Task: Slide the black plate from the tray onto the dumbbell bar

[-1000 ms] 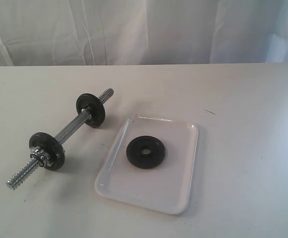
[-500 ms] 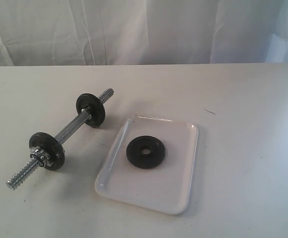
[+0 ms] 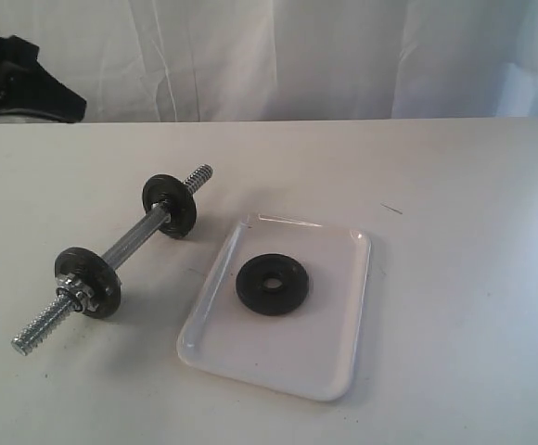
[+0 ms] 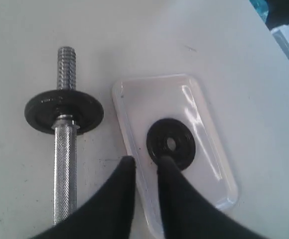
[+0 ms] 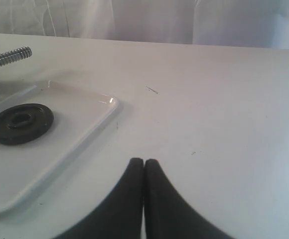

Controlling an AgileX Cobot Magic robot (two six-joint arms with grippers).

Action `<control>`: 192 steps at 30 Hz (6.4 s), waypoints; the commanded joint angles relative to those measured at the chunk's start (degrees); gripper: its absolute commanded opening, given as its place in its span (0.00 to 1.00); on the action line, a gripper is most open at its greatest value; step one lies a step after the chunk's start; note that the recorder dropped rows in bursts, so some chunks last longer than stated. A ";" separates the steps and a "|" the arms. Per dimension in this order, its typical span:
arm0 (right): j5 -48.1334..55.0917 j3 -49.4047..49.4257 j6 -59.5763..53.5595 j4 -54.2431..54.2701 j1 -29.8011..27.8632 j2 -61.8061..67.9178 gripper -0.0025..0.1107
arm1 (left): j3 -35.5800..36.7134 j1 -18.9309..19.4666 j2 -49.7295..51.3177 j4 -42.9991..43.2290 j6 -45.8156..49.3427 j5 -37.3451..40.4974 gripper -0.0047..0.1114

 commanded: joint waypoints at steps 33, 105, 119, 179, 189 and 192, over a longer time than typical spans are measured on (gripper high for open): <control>-0.35 0.29 0.22 -0.25 -0.17 -0.37 0.02 | -12.79 -12.29 28.27 24.18 -8.43 -6.80 0.59; -10.22 0.29 4.07 4.29 -0.17 -0.37 0.02 | -12.58 -16.19 13.75 21.65 -1.62 4.37 0.04; -22.48 0.29 35.49 21.70 -0.17 -0.37 0.02 | 4.83 -16.19 3.81 17.78 -0.06 -3.54 0.04; 42.81 -93.45 -28.51 10.51 20.41 111.32 0.95 | 7.36 -16.19 -0.18 16.50 1.21 -7.17 0.04; 37.60 -93.87 -28.51 9.17 21.92 118.23 0.95 | 7.36 -16.19 -0.18 16.50 1.46 -7.28 0.04; 35.93 -93.87 -28.51 6.73 22.14 119.90 0.95 | 7.36 -16.19 -0.18 16.50 1.45 -7.17 0.04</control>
